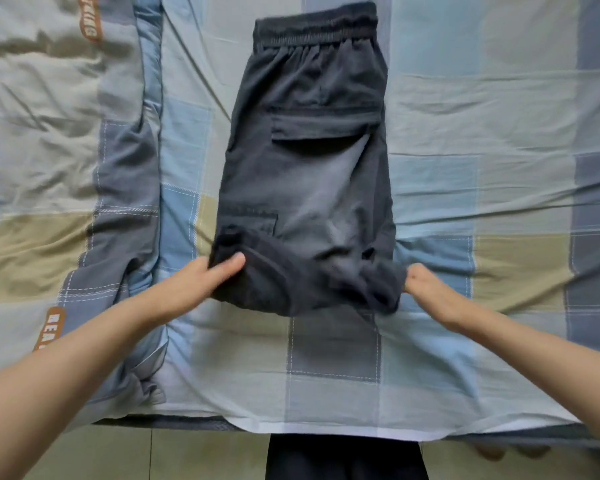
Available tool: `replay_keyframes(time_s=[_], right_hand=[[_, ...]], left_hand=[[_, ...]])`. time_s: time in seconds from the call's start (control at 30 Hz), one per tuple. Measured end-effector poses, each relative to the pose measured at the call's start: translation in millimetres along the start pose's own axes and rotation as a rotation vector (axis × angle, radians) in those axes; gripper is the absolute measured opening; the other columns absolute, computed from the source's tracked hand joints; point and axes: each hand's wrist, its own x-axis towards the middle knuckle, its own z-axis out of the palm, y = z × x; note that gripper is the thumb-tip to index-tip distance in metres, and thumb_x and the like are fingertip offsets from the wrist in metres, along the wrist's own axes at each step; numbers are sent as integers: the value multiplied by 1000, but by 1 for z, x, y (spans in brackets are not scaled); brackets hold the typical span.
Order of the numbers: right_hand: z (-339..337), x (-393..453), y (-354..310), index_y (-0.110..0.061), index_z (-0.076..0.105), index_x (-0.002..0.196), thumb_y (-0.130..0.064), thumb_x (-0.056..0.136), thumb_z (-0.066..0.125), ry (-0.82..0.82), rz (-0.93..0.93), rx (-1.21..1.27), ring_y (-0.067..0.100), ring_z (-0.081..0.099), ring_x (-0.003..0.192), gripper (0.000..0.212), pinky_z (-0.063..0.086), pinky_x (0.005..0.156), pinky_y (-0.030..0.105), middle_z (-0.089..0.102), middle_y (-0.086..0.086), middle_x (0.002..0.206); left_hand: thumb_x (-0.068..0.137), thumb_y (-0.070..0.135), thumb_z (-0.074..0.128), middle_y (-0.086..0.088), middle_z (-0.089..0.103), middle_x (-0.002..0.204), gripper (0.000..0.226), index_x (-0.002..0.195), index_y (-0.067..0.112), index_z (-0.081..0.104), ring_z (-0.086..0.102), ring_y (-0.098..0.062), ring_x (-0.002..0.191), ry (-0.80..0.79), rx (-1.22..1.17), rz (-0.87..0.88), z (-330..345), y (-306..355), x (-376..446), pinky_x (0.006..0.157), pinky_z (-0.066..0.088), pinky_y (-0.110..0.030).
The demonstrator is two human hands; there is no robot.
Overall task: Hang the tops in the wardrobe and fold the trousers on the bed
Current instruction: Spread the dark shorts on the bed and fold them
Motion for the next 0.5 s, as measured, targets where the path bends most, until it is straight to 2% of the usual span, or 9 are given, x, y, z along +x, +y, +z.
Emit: replay_keyframes(time_s=[0.03, 0.1, 0.17, 0.2, 0.27, 0.33, 0.4, 0.47, 0.5], right_hand=[[-8, -1, -1, -24, 73, 82, -19, 85, 56, 51, 101, 241, 3, 64, 79, 18, 49, 75, 23, 70, -13, 83], [-21, 1, 7, -12, 69, 103, -24, 92, 54, 156, 289, 523, 16, 70, 93, 21, 55, 79, 32, 74, 0, 101], [-27, 4, 12, -7, 66, 108, -28, 96, 53, 221, 391, 495, 22, 71, 94, 27, 55, 83, 38, 74, 5, 103], [-29, 5, 15, -7, 68, 103, -31, 96, 54, 233, 404, 417, 24, 71, 90, 29, 55, 80, 38, 74, 7, 101], [-28, 8, 16, -7, 67, 88, -36, 93, 59, 266, 359, 279, 22, 68, 78, 30, 55, 68, 31, 70, 7, 90], [-27, 10, 14, -4, 65, 91, -34, 94, 58, 316, 212, 175, 19, 58, 79, 31, 54, 71, 34, 63, 9, 87], [-24, 8, 13, -11, 65, 95, -33, 97, 52, 351, 19, 118, 12, 58, 82, 25, 53, 76, 36, 65, -1, 86], [-21, 7, 11, -25, 62, 87, -33, 99, 49, 431, -121, 47, 1, 54, 73, 20, 47, 70, 24, 62, -18, 75], [-20, 8, 10, -29, 61, 84, -34, 99, 47, 478, -150, -10, -2, 53, 71, 21, 45, 67, 18, 61, -20, 73]], left_hand=[[69, 72, 63, 6, 73, 114, 61, 108, 25, 72, 67, -12, 109, -9, -185, -50, -1, 6, 2, 97, 50, -34], [75, 68, 66, -3, 75, 106, 54, 99, 20, 77, 72, -15, 94, 58, -311, -97, 0, 15, 9, 79, 58, -32], [79, 60, 64, -7, 76, 101, 49, 94, 15, 78, 73, -17, 83, 143, -311, -112, 6, 13, 17, 67, 58, -28], [79, 54, 65, -6, 76, 103, 44, 96, 15, 76, 73, -16, 86, 145, -281, -108, 12, 9, 20, 71, 58, -28], [81, 37, 72, 4, 75, 104, 25, 100, 20, 73, 71, -9, 95, 121, -151, -66, 21, -6, 24, 81, 56, -24], [87, 20, 71, 10, 75, 103, 14, 100, 24, 71, 70, -4, 95, 167, -127, 3, 25, -17, 22, 76, 55, -16], [92, 20, 65, 17, 74, 102, 13, 102, 29, 69, 68, 1, 95, 272, -107, 99, 26, -21, 17, 73, 50, -10], [96, 24, 61, 28, 71, 98, 12, 100, 34, 66, 63, 13, 90, 433, 2, 198, 29, -17, 13, 73, 46, -6], [97, 23, 59, 30, 70, 93, 12, 99, 34, 64, 60, 17, 86, 510, 51, 245, 31, -13, 13, 72, 43, -3]])
